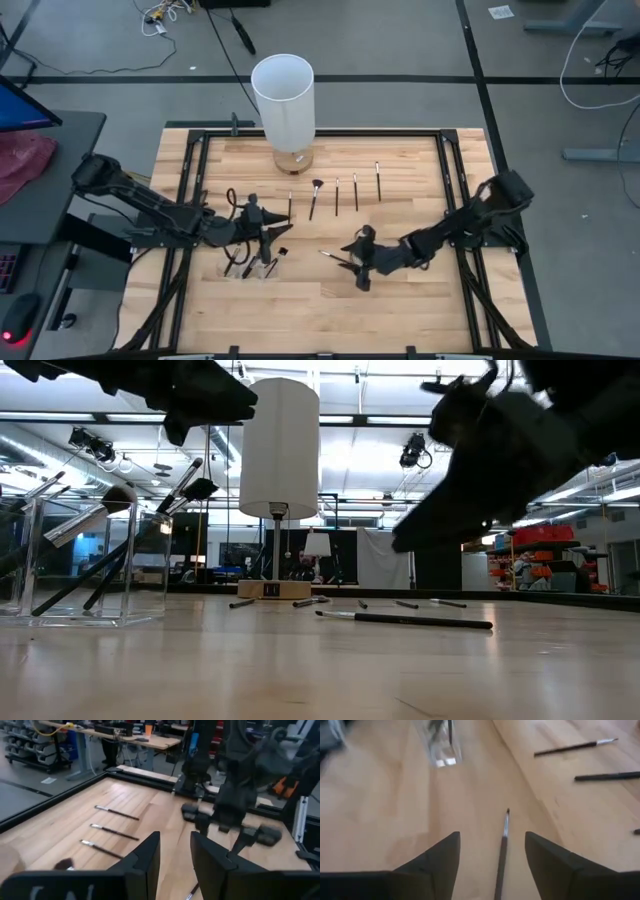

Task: Put items in baskets/containers
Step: Put the eyeshadow brush in the transparent organizer

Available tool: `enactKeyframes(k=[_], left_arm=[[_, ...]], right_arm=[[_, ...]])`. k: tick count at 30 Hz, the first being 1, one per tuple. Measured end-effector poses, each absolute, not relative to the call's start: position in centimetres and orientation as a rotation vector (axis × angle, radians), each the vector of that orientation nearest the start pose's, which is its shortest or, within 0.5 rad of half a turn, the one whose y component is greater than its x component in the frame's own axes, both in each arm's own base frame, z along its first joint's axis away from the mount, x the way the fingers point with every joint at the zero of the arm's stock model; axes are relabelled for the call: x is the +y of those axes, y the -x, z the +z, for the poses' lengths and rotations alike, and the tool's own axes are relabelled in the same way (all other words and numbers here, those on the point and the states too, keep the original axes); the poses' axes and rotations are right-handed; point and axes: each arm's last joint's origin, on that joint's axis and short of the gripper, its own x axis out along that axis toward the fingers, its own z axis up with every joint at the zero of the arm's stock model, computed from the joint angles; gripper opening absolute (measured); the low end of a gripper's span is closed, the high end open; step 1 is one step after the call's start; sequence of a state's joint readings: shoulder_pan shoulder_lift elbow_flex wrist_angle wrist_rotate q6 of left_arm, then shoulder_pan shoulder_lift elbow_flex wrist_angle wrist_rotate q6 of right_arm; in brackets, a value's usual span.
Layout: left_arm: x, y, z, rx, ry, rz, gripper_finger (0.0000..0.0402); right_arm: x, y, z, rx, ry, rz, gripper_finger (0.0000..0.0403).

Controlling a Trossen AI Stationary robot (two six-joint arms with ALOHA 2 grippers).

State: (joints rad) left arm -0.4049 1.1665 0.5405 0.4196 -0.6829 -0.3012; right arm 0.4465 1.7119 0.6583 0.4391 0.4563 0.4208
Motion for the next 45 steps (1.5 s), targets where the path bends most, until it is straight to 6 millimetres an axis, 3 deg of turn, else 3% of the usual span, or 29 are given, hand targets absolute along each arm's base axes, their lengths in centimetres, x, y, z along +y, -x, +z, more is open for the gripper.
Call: enactKeyframes(k=[6, 11, 19, 30, 39, 45], left_arm=[[-8.4, -24.2, 21.6, 0.132, 0.194, 0.300, 0.0110], [-9.0, -25.5, 20.2, 0.109, 0.211, 0.280, 0.0110], [-9.7, -26.6, 18.9, 0.089, 0.236, 0.205, 0.0110], [-9.8, -26.6, 18.9, 0.082, 0.242, 0.192, 0.0110], [-9.8, -26.6, 18.9, 0.082, 0.243, 0.185, 0.0110], [-9.8, -26.6, 18.9, 0.082, 0.242, 0.183, 0.0110]], right_arm=[[12.6, -30.5, 10.4, 0.686, -0.029, -0.161, 0.0214], [12.5, -30.9, 9.2, 0.755, 0.001, -0.184, 0.0195], [11.9, -29.6, 7.7, 0.804, -0.033, -0.189, 0.0120], [11.1, -28.2, 6.7, 0.776, -0.076, -0.167, 0.0018], [11.4, -28.0, 6.8, 0.770, -0.057, -0.176, 0.0006], [12.2, -26.6, 7.5, 0.791, -0.009, -0.224, 0.0004]])
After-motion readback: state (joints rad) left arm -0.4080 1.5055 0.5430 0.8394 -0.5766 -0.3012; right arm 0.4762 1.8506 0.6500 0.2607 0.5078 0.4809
